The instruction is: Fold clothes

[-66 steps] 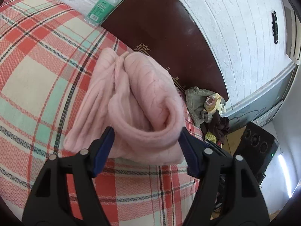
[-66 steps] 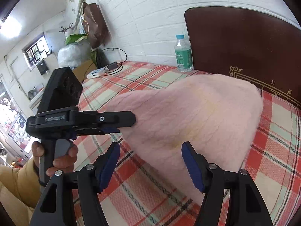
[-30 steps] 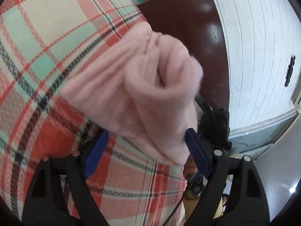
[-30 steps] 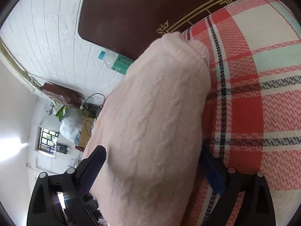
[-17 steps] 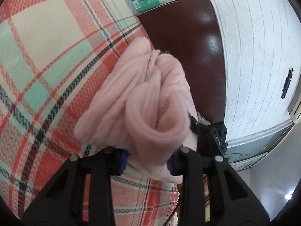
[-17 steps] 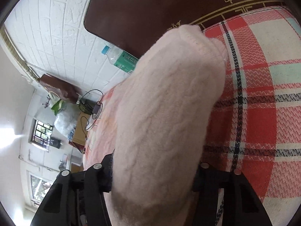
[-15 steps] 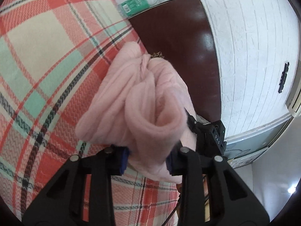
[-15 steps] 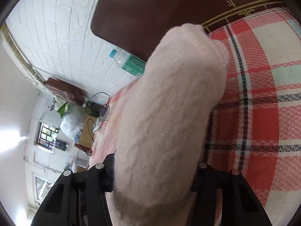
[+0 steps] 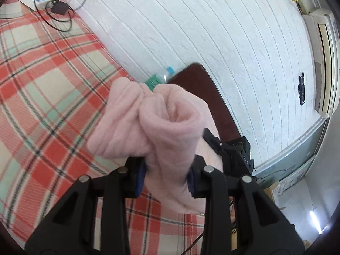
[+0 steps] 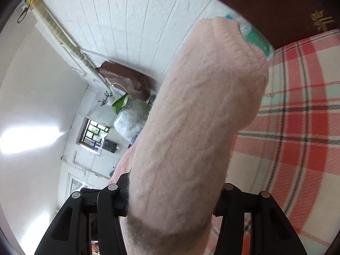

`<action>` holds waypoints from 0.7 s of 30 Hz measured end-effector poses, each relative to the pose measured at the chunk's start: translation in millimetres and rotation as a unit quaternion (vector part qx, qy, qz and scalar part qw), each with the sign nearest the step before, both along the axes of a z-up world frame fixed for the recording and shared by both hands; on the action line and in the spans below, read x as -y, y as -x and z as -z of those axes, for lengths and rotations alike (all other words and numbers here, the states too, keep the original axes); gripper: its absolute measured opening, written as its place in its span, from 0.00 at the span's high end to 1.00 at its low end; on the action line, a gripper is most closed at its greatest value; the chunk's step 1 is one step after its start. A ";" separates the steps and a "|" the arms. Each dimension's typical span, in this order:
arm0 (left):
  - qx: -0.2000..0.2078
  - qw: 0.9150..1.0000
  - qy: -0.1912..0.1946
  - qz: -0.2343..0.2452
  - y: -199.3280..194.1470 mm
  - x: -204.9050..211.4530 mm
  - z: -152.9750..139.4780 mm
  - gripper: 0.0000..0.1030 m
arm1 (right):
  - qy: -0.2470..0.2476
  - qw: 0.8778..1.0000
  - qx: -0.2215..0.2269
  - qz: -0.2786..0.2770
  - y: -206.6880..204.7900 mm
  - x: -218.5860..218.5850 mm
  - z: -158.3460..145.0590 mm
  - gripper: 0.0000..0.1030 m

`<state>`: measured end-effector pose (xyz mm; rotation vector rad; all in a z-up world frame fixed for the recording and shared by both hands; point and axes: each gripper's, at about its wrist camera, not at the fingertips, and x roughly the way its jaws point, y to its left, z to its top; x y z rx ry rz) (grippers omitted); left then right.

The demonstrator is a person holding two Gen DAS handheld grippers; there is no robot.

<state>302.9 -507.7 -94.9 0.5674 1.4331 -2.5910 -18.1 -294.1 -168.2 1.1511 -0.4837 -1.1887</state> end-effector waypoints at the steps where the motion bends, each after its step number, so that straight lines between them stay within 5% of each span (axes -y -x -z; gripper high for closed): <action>1: 0.001 1.000 -0.001 -0.011 -11.8 10.8 2.4 0.67 | 0.000 1.000 0.003 -0.010 -10.7 15.0 3.7 0.49; 5: 0.035 0.998 -0.002 -0.051 -51.4 47.1 28.9 0.64 | -0.029 0.999 0.011 -0.043 -49.8 64.5 37.9 0.46; 9: 0.119 0.990 -0.039 -0.069 -68.3 64.8 98.0 0.61 | -0.152 0.987 0.007 -0.060 -74.5 92.8 98.6 0.35; 11: 0.119 0.988 -0.060 -0.073 -76.0 64.9 123.0 0.54 | -0.152 0.986 -0.011 -0.063 -79.0 89.3 104.0 0.37; 15: 0.089 0.991 -0.053 -0.087 -87.8 58.8 120.6 0.50 | -0.168 0.981 -0.060 -0.073 -84.3 79.7 96.1 0.26; 21: 0.113 0.986 0.038 -0.115 -99.1 33.3 84.4 0.50 | -0.169 0.969 -0.160 -0.079 -89.8 46.6 56.8 0.26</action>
